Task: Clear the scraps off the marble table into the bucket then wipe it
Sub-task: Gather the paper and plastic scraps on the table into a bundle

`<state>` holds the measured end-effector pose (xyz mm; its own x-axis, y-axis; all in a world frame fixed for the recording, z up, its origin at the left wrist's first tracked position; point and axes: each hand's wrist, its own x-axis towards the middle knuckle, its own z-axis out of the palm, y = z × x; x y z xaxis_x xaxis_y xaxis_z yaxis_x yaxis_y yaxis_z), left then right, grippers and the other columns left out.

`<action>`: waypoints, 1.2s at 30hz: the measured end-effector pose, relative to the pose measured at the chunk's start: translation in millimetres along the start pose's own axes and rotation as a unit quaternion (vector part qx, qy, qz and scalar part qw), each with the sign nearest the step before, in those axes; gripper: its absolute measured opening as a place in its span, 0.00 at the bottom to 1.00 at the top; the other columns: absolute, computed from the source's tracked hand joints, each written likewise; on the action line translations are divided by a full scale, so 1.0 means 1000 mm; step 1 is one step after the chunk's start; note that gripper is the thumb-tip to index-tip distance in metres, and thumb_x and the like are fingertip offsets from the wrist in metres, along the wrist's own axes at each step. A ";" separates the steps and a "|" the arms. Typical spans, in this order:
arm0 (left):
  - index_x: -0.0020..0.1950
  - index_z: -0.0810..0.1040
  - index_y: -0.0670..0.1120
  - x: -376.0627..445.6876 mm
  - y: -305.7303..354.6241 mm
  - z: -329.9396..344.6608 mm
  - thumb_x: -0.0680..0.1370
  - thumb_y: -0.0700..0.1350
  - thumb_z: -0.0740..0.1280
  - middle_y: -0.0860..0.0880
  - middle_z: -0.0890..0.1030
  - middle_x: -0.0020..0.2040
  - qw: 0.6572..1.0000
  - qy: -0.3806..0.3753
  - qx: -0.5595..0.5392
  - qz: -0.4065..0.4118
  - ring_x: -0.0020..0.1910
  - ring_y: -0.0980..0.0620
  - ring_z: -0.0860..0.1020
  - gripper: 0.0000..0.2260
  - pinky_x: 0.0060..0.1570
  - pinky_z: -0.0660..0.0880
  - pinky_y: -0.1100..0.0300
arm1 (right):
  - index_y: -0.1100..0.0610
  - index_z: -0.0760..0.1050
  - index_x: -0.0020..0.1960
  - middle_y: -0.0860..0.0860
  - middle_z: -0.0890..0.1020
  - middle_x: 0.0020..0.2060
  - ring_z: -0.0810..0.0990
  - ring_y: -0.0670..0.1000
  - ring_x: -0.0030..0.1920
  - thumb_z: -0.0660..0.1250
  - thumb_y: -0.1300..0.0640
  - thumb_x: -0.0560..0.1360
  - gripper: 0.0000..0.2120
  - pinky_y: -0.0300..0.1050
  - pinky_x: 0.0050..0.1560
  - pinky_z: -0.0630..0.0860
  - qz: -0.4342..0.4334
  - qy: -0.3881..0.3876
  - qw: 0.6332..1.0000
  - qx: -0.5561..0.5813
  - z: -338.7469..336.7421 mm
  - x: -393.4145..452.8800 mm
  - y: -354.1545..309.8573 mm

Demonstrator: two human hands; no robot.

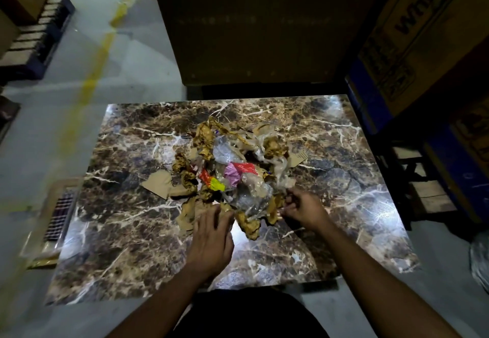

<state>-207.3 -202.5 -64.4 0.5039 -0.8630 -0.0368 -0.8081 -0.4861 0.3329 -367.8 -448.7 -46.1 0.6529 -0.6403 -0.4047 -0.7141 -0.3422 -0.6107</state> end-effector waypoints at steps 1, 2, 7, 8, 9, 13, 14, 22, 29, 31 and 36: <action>0.70 0.69 0.52 0.000 -0.001 -0.003 0.77 0.50 0.63 0.44 0.66 0.70 1.000 0.017 -0.009 -0.001 0.66 0.41 0.68 0.21 0.62 0.69 0.43 | 0.55 0.77 0.67 0.48 0.84 0.47 0.82 0.48 0.45 0.72 0.63 0.76 0.20 0.32 0.42 0.75 0.003 0.011 1.000 0.008 -0.006 -0.001 0.002; 0.70 0.70 0.50 0.000 -0.005 -0.005 0.77 0.51 0.62 0.44 0.67 0.70 0.999 0.035 -0.023 -0.007 0.66 0.40 0.68 0.21 0.62 0.69 0.42 | 0.54 0.79 0.65 0.48 0.84 0.45 0.83 0.47 0.43 0.73 0.62 0.76 0.18 0.31 0.40 0.74 0.006 0.033 0.999 0.015 -0.015 -0.002 0.006; 0.70 0.69 0.45 0.003 -0.036 -0.008 0.75 0.52 0.65 0.41 0.68 0.71 0.975 0.143 -0.050 -0.163 0.68 0.39 0.66 0.25 0.65 0.66 0.35 | 0.55 0.80 0.45 0.47 0.81 0.35 0.81 0.49 0.37 0.76 0.60 0.74 0.05 0.29 0.36 0.70 0.007 0.173 0.985 -0.006 -0.065 0.012 0.026; 0.71 0.67 0.45 0.008 -0.042 -0.010 0.76 0.52 0.65 0.40 0.67 0.72 0.959 0.165 -0.078 -0.216 0.69 0.39 0.65 0.25 0.67 0.64 0.35 | 0.53 0.78 0.46 0.47 0.80 0.36 0.81 0.51 0.39 0.75 0.59 0.75 0.06 0.31 0.38 0.71 -0.007 0.194 0.981 0.012 -0.072 0.023 0.024; 0.73 0.65 0.45 0.015 -0.047 -0.012 0.77 0.51 0.65 0.40 0.65 0.74 0.939 0.183 -0.117 -0.268 0.71 0.38 0.64 0.26 0.68 0.61 0.35 | 0.51 0.76 0.49 0.48 0.80 0.40 0.81 0.53 0.42 0.74 0.56 0.76 0.07 0.39 0.42 0.76 -0.019 0.207 0.977 0.040 -0.077 0.037 0.020; 0.79 0.59 0.48 0.055 -0.068 -0.017 0.83 0.51 0.63 0.43 0.56 0.81 0.894 0.193 -0.229 -0.334 0.79 0.39 0.55 0.27 0.74 0.56 0.37 | 0.42 0.70 0.71 0.56 0.74 0.70 0.75 0.60 0.67 0.64 0.39 0.80 0.22 0.65 0.66 0.75 -0.013 0.148 0.981 0.122 -0.078 0.094 -0.010; 0.80 0.58 0.49 0.065 -0.071 -0.018 0.83 0.51 0.62 0.44 0.54 0.82 0.896 0.188 -0.239 -0.325 0.79 0.40 0.53 0.27 0.75 0.55 0.37 | 0.39 0.65 0.75 0.56 0.70 0.76 0.71 0.61 0.71 0.60 0.35 0.80 0.25 0.67 0.70 0.70 -0.014 0.118 0.986 0.118 -0.072 0.106 -0.018; 0.80 0.59 0.51 0.103 -0.052 -0.011 0.81 0.63 0.57 0.46 0.61 0.80 0.896 0.095 -0.370 -0.225 0.77 0.44 0.61 0.30 0.74 0.59 0.48 | 0.37 0.62 0.78 0.52 0.62 0.81 0.64 0.60 0.77 0.51 0.30 0.79 0.29 0.68 0.74 0.62 -0.083 0.050 0.990 0.103 -0.050 0.114 -0.045; 0.74 0.66 0.59 0.093 -0.071 -0.044 0.79 0.64 0.54 0.47 0.66 0.75 0.870 0.194 -0.398 -0.216 0.70 0.49 0.66 0.25 0.67 0.68 0.44 | 0.41 0.66 0.77 0.52 0.68 0.77 0.69 0.52 0.73 0.53 0.34 0.80 0.28 0.64 0.72 0.68 -0.108 0.172 0.970 0.132 -0.082 0.080 -0.023; 0.74 0.67 0.58 0.100 -0.075 -0.059 0.78 0.65 0.55 0.47 0.67 0.75 0.873 0.201 -0.403 -0.187 0.71 0.49 0.67 0.25 0.67 0.67 0.46 | 0.44 0.67 0.77 0.52 0.70 0.76 0.70 0.51 0.71 0.55 0.38 0.81 0.26 0.62 0.69 0.71 -0.112 0.205 0.960 0.153 -0.078 0.069 -0.032; 0.75 0.67 0.56 0.152 -0.062 -0.096 0.80 0.60 0.58 0.48 0.68 0.75 0.882 0.207 -0.401 -0.137 0.72 0.49 0.67 0.24 0.65 0.66 0.51 | 0.38 0.68 0.73 0.50 0.70 0.74 0.71 0.51 0.69 0.57 0.37 0.79 0.22 0.55 0.64 0.72 -0.177 0.202 0.947 0.178 -0.052 0.060 -0.087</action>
<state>-51.6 -290.0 0.2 0.8492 -0.5230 0.0726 -0.2470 -0.2718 0.9301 -279.4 -493.1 17.5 0.6344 -0.7640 0.1181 -0.2911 -0.3776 -0.8790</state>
